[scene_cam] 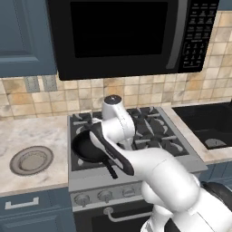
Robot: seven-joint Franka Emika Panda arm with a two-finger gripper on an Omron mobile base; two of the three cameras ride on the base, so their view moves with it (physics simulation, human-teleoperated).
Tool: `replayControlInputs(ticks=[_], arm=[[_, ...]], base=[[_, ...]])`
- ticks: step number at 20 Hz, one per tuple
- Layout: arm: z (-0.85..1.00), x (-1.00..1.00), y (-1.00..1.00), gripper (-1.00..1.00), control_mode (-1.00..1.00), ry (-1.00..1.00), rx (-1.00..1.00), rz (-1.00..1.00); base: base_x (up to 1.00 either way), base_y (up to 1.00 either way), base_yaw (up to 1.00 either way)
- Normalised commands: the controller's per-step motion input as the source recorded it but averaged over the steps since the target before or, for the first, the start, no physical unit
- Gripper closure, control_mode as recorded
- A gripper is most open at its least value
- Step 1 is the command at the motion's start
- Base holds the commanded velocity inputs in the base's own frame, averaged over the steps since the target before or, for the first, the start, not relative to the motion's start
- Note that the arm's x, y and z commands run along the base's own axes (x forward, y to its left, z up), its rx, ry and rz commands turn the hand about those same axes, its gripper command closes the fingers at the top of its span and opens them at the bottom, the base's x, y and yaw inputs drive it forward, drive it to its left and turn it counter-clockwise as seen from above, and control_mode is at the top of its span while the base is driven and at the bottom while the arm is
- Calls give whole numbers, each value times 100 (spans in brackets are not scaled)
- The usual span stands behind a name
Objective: Pick up the butter stick and place it in the pan. Then turn on the burner for the pan.
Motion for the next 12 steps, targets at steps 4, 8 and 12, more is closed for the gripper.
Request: replayControlInputs(ticks=[4, 8, 12], arm=[[-29, 35, 0, 100, -100, 8, 0, -5], [-20, 39, 0, 100, -100, 9, 0, -2], [-6, 35, 1, 100, -100, 10, 0, -1]], base=[[0, 0, 0], [0, 0, 0], [0, 0, 0]])
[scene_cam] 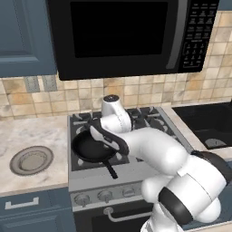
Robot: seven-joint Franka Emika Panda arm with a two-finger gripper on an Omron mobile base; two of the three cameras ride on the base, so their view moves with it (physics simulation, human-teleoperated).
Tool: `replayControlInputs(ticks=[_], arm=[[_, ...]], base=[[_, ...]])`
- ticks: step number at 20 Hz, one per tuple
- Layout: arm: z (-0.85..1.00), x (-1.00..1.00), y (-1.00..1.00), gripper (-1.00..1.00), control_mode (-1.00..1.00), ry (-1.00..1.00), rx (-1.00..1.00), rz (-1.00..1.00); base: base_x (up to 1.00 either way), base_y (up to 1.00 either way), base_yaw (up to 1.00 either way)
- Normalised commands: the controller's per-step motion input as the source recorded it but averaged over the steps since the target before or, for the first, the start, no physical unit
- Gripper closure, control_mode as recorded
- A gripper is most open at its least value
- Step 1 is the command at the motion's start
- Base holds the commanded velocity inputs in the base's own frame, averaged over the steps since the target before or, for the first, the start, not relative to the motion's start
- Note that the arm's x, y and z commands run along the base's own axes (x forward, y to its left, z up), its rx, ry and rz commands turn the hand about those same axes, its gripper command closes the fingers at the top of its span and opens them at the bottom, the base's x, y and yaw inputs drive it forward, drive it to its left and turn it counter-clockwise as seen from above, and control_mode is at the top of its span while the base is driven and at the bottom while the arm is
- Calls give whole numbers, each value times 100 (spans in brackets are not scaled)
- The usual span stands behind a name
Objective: Pick up the butter stick and place it in the pan. Then turn on the burner for the pan.
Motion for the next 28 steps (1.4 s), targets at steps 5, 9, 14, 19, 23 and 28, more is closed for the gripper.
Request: replayControlInputs(ticks=[5, 9, 14, 19, 23, 28], arm=[[-8, 28, 13, 100, -100, 11, 0, 0], [-16, 16, 21, 100, -100, 12, -2, 0], [-17, 8, 17, 100, -100, 9, -1, 0], [-22, 0, 4, 100, -100, 2, 0, 0], [-26, 0, 0, 100, -100, 0, 0, 0], [-19, 0, 0, 100, -100, 0, 0, 0]], base=[[0, 0, 0], [0, 0, 0], [0, 0, 0], [0, 0, 0], [0, 0, 0], [0, 0, 0]])
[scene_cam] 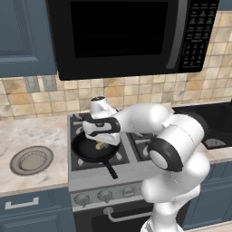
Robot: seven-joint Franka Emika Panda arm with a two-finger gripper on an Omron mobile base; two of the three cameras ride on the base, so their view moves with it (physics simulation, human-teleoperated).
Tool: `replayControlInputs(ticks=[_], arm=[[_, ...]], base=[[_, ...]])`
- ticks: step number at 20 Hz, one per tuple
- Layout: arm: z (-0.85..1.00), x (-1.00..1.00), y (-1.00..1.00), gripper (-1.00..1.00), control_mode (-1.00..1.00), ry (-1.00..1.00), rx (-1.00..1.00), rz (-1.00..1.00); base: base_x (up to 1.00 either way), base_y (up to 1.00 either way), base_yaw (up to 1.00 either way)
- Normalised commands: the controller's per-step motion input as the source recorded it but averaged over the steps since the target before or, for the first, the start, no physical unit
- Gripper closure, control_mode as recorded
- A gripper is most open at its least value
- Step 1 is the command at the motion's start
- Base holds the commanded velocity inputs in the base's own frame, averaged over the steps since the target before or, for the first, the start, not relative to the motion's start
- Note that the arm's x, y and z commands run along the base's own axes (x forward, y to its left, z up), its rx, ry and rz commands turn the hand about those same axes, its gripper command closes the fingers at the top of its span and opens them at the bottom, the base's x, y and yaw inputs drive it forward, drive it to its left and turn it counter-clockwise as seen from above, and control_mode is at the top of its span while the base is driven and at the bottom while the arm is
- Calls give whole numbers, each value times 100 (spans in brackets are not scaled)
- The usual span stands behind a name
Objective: Pick up the butter stick and place it in the pan. Then turn on the burner for the pan.
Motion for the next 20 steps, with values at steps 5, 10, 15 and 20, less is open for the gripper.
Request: replayControlInputs(ticks=[5, 10, 15, 20], arm=[[-16, 0, 0, 100, -100, 0, 0, 0], [-14, 0, 1, 100, -100, 0, 0, 0], [-17, 0, 5, -100, -100, 0, -1, 0], [0, 0, 0, -100, -100, -3, 0, 0]], base=[[0, 0, 0], [0, 0, 0], [0, 0, 0], [0, 0, 0]])
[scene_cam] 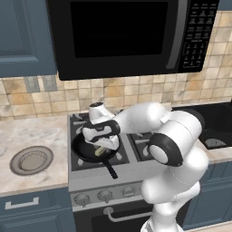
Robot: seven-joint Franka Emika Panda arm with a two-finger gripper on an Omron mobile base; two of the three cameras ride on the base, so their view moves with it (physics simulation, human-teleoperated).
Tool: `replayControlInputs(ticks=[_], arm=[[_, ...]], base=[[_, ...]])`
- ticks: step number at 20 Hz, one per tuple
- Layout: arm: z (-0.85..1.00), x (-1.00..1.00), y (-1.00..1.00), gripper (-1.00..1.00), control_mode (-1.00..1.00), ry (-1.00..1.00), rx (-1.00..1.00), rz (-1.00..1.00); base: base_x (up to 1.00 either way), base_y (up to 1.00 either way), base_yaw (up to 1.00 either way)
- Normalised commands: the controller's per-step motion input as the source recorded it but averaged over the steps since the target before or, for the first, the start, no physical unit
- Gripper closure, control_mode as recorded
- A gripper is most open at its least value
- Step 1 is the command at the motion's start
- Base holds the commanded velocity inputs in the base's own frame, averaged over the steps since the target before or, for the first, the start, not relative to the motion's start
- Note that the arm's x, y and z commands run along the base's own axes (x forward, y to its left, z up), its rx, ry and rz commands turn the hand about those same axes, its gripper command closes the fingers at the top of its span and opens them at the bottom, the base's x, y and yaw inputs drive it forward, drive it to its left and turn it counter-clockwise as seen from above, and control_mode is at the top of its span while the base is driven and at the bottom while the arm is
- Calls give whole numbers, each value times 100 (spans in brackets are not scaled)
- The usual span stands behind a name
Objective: Pick up the butter stick and place it in the pan. Then turn on the burner for the pan.
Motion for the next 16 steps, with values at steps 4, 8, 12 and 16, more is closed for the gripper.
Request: replayControlInputs(ticks=[4, 8, 12, 16], arm=[[8, 0, 0, -100, -100, -7, 0, 0], [36, -19, 1, -100, -100, -13, 0, 0], [52, -44, 11, -100, -100, -20, -1, 0], [47, -62, 17, -100, -100, -24, -3, 0]], base=[[0, 0, 0], [0, 0, 0], [0, 0, 0], [0, 0, 0]])
